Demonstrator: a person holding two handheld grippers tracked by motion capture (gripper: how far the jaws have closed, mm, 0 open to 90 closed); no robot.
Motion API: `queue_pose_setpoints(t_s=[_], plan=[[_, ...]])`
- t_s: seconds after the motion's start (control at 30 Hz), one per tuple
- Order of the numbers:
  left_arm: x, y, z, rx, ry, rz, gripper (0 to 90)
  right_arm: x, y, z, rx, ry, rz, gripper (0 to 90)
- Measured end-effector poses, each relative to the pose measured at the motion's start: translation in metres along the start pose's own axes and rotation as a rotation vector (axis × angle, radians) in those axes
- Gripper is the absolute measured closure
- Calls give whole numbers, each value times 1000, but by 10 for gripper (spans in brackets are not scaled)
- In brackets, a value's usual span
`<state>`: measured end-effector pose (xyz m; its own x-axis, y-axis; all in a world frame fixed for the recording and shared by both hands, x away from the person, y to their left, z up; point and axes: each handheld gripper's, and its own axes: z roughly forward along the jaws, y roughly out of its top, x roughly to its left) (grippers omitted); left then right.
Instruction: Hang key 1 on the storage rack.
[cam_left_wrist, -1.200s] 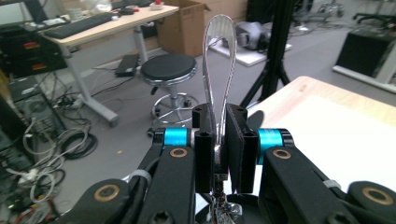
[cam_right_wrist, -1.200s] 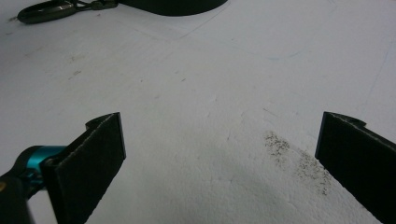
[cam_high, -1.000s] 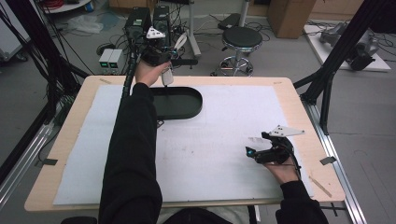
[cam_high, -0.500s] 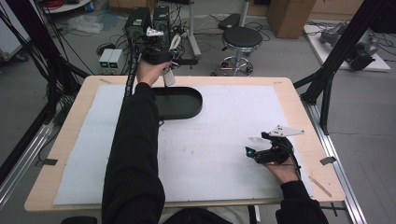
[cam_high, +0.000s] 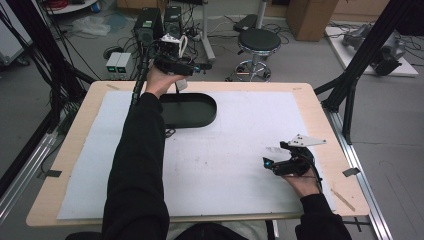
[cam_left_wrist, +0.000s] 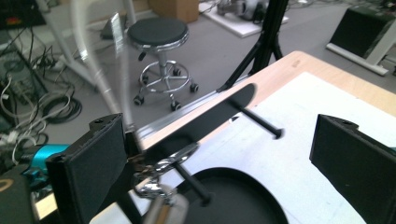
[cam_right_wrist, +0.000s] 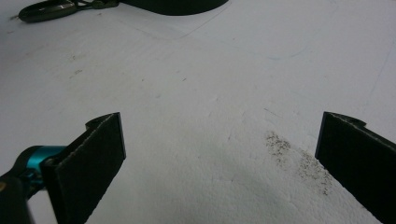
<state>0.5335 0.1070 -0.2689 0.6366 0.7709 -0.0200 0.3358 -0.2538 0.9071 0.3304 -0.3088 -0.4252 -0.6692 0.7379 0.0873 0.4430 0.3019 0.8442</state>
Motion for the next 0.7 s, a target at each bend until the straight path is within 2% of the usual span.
queue_pose_setpoints(t_s=[0.17,0.5,0.7], plan=[[-9,-5,-13,-38,-23,17,45,0,0,0,0,-2,0,8],[-14,-18,-40,-49,-31,40,45,1,0,0,3,0,3,8],[-15,-29,-52,-46,-34,37,45,1,0,0,3,-1,-4,8]])
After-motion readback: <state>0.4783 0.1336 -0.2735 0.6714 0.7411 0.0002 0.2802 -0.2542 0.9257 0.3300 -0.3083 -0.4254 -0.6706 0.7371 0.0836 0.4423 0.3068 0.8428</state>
